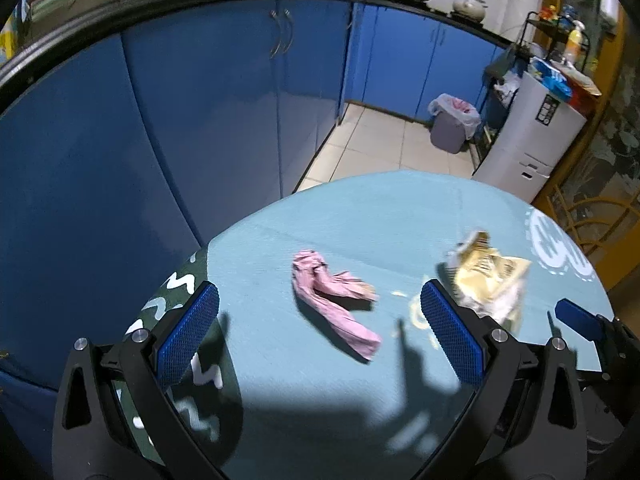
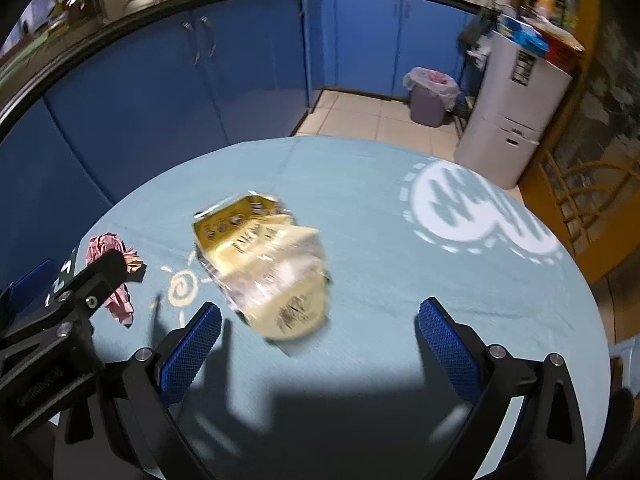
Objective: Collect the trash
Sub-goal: 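Grasp the clear bread bag with the right tool while the left tool grasps the pink cloth, then carry the bread bag with the right tool while the left tool carries the pink cloth to the bin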
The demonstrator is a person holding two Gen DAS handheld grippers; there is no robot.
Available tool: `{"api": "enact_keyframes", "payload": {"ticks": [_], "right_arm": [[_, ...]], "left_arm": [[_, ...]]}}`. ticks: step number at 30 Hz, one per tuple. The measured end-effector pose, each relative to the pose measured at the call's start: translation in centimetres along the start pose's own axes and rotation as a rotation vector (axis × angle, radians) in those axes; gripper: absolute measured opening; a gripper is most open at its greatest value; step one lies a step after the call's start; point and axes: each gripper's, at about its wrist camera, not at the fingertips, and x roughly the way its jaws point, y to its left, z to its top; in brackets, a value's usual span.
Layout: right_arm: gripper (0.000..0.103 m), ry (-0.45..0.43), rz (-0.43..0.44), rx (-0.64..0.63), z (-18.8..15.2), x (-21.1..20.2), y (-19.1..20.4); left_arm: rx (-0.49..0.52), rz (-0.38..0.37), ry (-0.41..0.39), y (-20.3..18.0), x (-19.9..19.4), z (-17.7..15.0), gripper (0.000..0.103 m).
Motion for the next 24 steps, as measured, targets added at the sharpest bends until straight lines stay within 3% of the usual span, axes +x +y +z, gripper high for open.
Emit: {"api": "enact_keyframes", "payload": {"ticks": [3, 5, 6, 8, 9, 16, 24], "right_arm": [[0.096, -0.011, -0.007, -0.050, 0.4, 0.6, 1.2], [0.088, -0.041, -0.012, -0.076, 0.4, 0.4, 1.9], [0.057, -0.046, 0.001, -0.082, 0.4, 0.4, 2.0], [0.037, -0.042, 0.037, -0.072, 0.3, 0.4, 2.1], [0.028, -0.046, 0.036, -0.071, 0.3, 0.1, 2.1], [0.025, -0.104, 0.020, -0.029, -0.7, -3.0, 0.4], [0.025, -0.117, -0.017, 0.060, -3.2, -5.9, -4.2]], "left_arm": [[-0.020, -0.008, 0.020, 0.8, 1.1, 0.1, 0.098], [-0.029, -0.021, 0.031, 1.1, 1.5, 0.1, 0.086], [-0.032, -0.025, 0.039, 1.2, 1.8, 0.1, 0.072], [-0.011, -0.016, 0.024, 0.9, 1.6, 0.1, 0.037], [-0.001, -0.026, 0.024, 0.7, 1.5, 0.1, 0.036], [0.033, -0.080, -0.009, -1.6, -0.6, -0.2, 0.028], [0.117, -0.124, -0.043, -6.6, -3.2, -1.3, 0.027]]}}
